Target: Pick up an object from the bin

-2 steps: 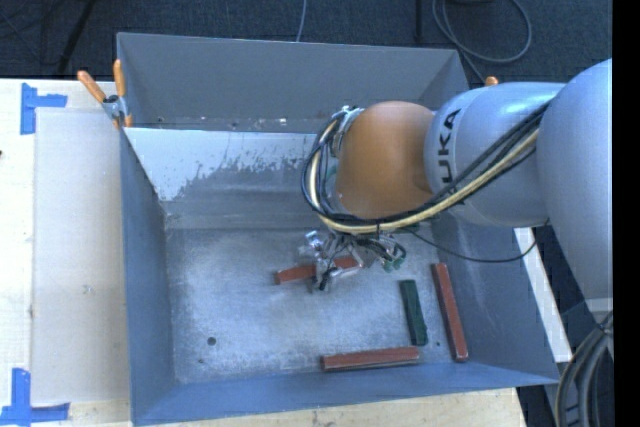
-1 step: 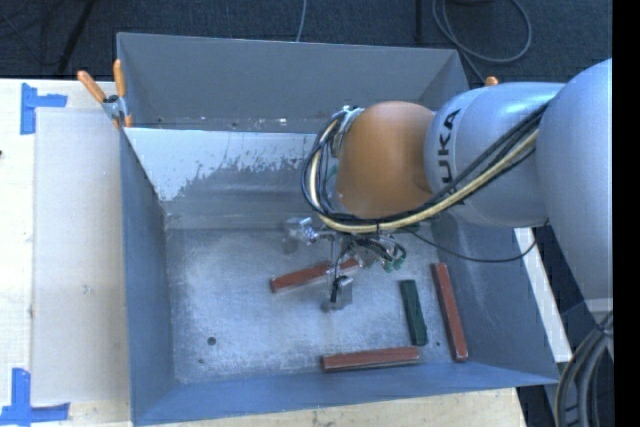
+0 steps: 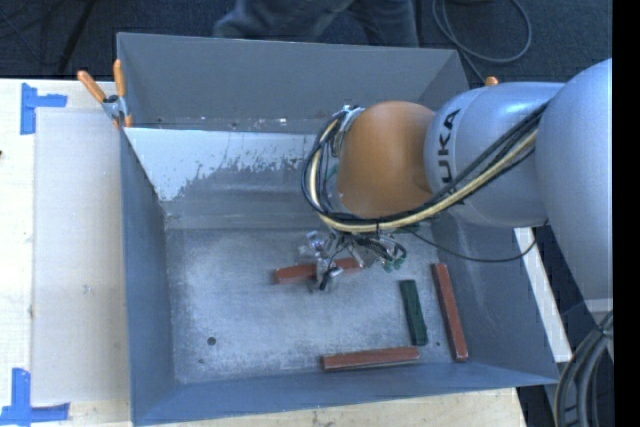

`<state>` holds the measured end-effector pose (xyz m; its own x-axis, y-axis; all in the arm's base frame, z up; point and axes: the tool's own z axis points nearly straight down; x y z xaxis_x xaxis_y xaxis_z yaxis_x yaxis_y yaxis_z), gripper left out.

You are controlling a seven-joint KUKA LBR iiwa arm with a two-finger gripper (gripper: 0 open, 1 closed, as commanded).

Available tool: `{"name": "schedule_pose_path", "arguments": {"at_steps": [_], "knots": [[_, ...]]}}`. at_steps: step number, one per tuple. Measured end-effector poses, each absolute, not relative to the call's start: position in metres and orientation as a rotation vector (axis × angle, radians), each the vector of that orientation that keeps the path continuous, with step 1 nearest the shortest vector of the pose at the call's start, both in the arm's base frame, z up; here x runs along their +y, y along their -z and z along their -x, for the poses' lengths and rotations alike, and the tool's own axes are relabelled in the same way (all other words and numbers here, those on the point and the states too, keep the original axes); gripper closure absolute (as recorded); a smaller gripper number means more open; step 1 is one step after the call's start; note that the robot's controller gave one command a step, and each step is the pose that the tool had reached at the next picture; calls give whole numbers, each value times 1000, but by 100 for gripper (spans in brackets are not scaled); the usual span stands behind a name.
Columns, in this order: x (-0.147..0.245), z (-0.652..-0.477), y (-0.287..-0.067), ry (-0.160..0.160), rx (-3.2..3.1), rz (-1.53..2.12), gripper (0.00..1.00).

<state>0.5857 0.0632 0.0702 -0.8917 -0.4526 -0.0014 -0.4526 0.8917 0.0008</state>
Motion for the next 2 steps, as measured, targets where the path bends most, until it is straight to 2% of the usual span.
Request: {"name": "schedule_pose_path", "arguments": {"at_steps": [1, 2], "knots": [[63, -586, -70, -2, 3055, 730, 0], [63, -586, -70, -2, 3054, 728, 100]]}}
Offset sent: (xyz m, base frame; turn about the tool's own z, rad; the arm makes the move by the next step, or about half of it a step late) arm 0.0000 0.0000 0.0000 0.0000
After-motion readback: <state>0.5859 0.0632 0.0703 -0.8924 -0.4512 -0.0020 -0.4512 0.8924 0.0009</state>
